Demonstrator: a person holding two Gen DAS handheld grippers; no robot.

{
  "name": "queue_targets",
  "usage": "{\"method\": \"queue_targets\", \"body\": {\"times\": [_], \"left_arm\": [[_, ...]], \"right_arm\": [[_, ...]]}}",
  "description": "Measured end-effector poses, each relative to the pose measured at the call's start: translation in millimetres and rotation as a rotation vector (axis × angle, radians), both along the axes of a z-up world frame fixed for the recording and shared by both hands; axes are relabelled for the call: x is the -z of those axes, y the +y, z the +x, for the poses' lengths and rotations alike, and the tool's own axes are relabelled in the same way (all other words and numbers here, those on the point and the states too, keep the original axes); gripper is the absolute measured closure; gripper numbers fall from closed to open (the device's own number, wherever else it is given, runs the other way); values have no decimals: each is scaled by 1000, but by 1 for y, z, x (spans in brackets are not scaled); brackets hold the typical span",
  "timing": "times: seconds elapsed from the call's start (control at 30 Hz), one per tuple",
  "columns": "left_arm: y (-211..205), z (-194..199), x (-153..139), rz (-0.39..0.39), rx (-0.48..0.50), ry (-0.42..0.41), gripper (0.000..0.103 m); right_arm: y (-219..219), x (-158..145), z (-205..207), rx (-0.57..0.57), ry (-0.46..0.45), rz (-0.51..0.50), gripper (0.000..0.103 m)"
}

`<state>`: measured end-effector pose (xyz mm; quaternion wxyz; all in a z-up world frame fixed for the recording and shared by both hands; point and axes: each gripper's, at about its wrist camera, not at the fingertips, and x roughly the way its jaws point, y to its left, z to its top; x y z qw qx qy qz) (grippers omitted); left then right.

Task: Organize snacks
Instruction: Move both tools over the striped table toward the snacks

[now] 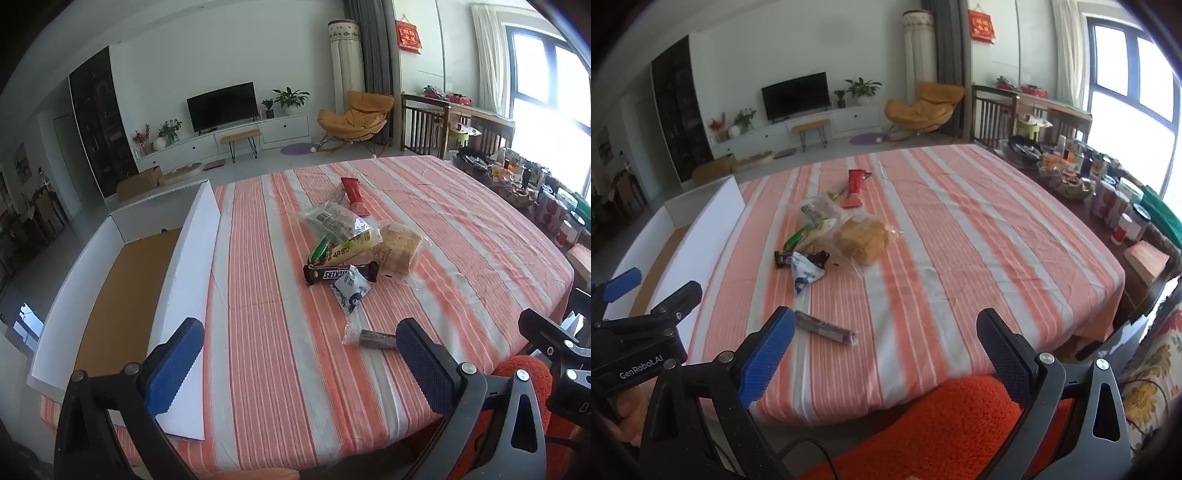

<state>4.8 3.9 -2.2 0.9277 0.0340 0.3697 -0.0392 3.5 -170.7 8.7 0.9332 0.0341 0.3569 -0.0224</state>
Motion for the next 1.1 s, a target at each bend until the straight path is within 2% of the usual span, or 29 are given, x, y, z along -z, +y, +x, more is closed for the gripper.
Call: {"method": "queue_targets", "body": {"times": [0.07, 0.1, 0.13, 0.2, 0.3, 0.63, 1.1], "left_arm": [[8, 8, 6, -23, -1, 29, 0], [13, 2, 9, -24, 1, -4, 0], [21, 4, 11, -34, 3, 5, 0], [2, 10, 11, 38, 6, 20, 0], [-9, 6, 16, 51, 6, 19, 0], [-8, 13, 28, 9, 25, 67, 0], [-23, 23, 56, -32, 112, 170, 0]], "right_arm": [[0, 2, 1, 0, 9, 5, 3], [1, 3, 1, -2, 15, 7, 3], [0, 9, 4, -2, 21, 7, 3], [-1, 10, 3, -3, 24, 9, 3], [-1, 12, 7, 1, 35, 12, 3], [-2, 18, 9, 5, 56, 21, 3], [-15, 30, 10, 23, 78, 50, 3]]}}
